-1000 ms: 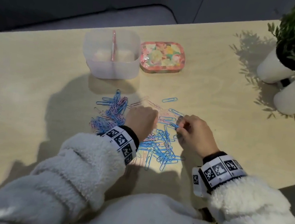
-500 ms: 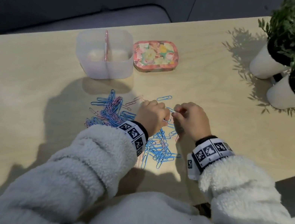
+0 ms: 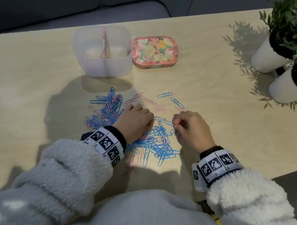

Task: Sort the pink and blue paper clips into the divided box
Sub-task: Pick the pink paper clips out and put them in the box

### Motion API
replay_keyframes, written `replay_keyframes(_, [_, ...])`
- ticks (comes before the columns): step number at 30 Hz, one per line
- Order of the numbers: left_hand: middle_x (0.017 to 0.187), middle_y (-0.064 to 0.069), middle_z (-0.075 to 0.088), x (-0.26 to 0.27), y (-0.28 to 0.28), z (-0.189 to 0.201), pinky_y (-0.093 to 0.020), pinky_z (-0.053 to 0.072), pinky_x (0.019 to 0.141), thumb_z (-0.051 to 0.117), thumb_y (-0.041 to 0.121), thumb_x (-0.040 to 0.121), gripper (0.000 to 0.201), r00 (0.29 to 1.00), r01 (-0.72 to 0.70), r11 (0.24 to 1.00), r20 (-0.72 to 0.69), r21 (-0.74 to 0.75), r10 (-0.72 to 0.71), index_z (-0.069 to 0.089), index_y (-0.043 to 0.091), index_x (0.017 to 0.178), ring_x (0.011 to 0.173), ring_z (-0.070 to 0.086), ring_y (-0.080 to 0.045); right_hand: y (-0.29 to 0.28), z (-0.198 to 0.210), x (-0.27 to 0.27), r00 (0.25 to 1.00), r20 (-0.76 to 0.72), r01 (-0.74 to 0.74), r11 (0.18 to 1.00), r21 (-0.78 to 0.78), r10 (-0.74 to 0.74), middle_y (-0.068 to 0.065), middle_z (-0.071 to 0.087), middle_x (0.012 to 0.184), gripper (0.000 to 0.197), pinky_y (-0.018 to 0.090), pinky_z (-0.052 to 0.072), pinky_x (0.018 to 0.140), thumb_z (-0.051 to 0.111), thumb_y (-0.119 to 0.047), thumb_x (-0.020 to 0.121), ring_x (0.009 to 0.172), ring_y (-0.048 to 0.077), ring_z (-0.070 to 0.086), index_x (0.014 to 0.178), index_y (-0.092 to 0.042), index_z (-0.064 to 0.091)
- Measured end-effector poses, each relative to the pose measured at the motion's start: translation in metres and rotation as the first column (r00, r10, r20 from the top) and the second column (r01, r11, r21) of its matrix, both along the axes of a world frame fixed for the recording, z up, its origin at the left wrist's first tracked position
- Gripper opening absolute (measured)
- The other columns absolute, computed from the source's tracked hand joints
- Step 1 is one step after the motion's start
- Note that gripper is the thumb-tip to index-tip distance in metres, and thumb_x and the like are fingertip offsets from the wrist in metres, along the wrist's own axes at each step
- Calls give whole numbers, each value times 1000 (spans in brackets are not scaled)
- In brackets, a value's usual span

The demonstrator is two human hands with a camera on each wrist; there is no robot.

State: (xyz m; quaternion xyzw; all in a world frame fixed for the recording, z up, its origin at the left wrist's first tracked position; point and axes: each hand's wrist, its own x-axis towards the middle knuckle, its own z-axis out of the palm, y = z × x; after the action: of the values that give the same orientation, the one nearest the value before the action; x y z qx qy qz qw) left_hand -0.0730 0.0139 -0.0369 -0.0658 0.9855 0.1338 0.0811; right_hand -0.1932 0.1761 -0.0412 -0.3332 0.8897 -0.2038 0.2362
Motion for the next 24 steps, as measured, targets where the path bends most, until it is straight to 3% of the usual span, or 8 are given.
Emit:
replay_keyframes(3, [109,1,60,-4,-2,0,-35,29,90,40,25,94,20,999,7,999,31,-39,-6,57,21,102,108,48,-25,6,-4,2,998,-27,63,998,-19,-63,0,67,94,11,35,46,81,63,-10,77,98,26,55,76,-21,63])
replay_keyframes(7, [112,-3,60,-27,13,-4,-39,37,91,50,28,91,23,999,28,999,-37,-32,-29,59,22,111,110,52,-27,6,-3,3,997,-69,-19,1000,7,20,3,64,98,3,35,43,79,61,-12,82,101,25,52,82,-14,63])
replay_keyframes(11, [81,2,67,-30,25,-7,-28,48,66,61,36,65,25,989,141,987,-37,-75,-144,69,25,85,73,64,-23,8,-2,4,983,-105,-146,988,43,150,6,58,98,6,36,43,73,53,-9,85,98,26,51,85,-11,58])
replay_keyframes(13, [74,7,66,-25,25,-11,-25,48,63,66,38,63,18,985,147,979,-63,-143,-158,69,29,78,68,63,-19,15,-3,4,984,-105,-146,989,-2,145,5,54,92,9,38,45,70,50,-5,83,92,27,51,81,-13,53])
replay_keyframes(16, [69,10,65,-15,19,-12,-26,49,64,76,35,61,15,978,141,972,-123,-186,-166,69,30,74,67,62,-17,29,-7,1,997,-76,-6,991,-137,-4,-1,53,87,17,38,46,73,52,-3,79,89,26,53,79,-20,50])
replay_keyframes(19, [70,10,65,-5,15,-12,-27,49,65,80,33,61,17,976,143,965,-130,-221,-174,70,30,76,67,62,-17,39,-8,-1,992,-43,105,974,-199,-116,-2,58,88,12,31,43,77,58,-9,79,91,24,56,81,-21,56])
replay_keyframes(21, [74,10,66,-5,18,-12,-27,49,65,82,32,60,24,971,145,968,-158,-204,-179,70,30,80,69,63,-17,41,-7,4,997,-33,58,987,-152,-63,-7,57,86,9,29,42,77,63,-14,77,93,22,55,79,-22,60])
replay_keyframes(24, [85,8,68,-12,31,-14,-29,51,66,79,33,61,32,950,196,966,-210,-169,-229,69,29,91,74,64,-18,38,-7,13,998,-23,-52,997,-60,50,0,61,98,16,33,43,81,70,-22,77,101,20,52,90,-17,64])
